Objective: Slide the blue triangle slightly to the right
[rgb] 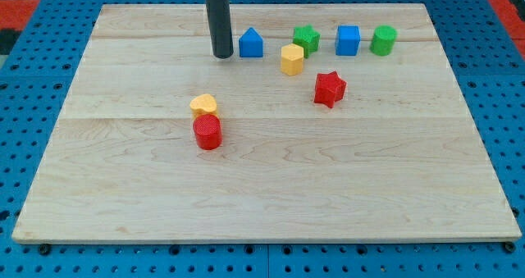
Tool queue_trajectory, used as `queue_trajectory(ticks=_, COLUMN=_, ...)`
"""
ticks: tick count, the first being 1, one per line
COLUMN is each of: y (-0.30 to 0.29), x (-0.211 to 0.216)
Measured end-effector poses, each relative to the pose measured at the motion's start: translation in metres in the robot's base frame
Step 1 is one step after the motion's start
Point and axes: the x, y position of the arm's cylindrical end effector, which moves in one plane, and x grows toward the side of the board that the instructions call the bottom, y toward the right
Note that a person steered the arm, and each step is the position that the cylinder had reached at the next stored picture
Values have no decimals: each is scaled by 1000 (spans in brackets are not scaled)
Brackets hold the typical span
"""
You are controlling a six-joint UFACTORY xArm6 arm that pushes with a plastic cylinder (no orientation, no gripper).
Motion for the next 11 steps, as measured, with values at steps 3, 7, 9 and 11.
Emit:
queue_trajectory(ticks=3, y=26, x=-26)
queue_trajectory(ticks=7, y=43, x=-47)
queue_trajectory(ticks=9, y=58, x=-47)
queue_trajectory(ticks=11, y=-17, x=-49)
